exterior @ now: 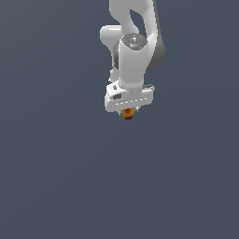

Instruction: Pick up the object and move it to a goal position.

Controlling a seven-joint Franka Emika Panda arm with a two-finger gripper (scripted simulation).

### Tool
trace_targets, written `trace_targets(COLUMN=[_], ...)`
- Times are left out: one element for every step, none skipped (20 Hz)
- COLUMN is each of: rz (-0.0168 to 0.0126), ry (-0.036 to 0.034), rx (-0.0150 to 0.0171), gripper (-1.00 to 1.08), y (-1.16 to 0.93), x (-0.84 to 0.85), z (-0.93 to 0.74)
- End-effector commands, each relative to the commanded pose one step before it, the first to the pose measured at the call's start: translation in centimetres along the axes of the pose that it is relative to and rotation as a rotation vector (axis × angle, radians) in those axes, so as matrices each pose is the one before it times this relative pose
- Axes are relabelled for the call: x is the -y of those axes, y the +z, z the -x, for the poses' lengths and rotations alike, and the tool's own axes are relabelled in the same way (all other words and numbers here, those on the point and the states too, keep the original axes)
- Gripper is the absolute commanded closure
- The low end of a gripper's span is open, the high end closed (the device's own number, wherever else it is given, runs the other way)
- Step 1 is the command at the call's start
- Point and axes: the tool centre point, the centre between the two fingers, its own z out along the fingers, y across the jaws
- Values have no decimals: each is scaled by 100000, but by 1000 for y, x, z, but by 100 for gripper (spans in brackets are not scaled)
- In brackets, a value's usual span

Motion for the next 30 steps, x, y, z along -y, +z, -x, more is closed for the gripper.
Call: trace_targets(rz=[120, 0, 0, 0, 0, 0, 0, 0, 0, 0, 0, 0, -13, 0, 0, -63, 0, 0, -66, 0, 0, -62, 0, 0, -58, 0, 0, 0, 0, -54], ry=[3, 0, 0, 0, 0, 0, 0, 0, 0, 0, 0, 0, -68, 0, 0, 23, 0, 0, 13, 0, 0, 27, 0, 0, 34, 0, 0, 0, 0, 40], rx=[-70, 0, 0, 0, 0, 0, 0, 0, 0, 0, 0, 0, 6, 0, 0, -16, 0, 0, -15, 0, 0, -16, 0, 0, -16, 0, 0, 0, 0, -16], gripper=[108, 108, 108, 108, 108, 108, 108, 108, 108, 108, 108, 108, 108, 108, 108, 108, 108, 108, 108, 108, 108, 108, 108, 108, 108, 108, 108, 108, 108, 108], y=[-2698, -1050, -1051, -1051, -1051, -1051, -1051, -1050, -1050, -1045, -1039, -1026, -1006, -990, -967, -947, -893, -839, -795, -733, -681, -640, -578, -529, -490, -428, -377, -327, -277, -241], x=[1868, 730, 730, 730, 730, 730, 730, 730, 730, 727, 723, 715, 736, 692, 677, 622, 627, 591, 521, 519, 483, 407, 412, 378, 300, 307, 271, 235, 200, 120], z=[258, 85, 83, 81, 78, 76, 73, 70, 67, 63, 59, 55, 47, 44, 37, 36, 23, 18, 18, 7, 0, -2, -13, -16, -12, -17, -17, -18, -19, -16])
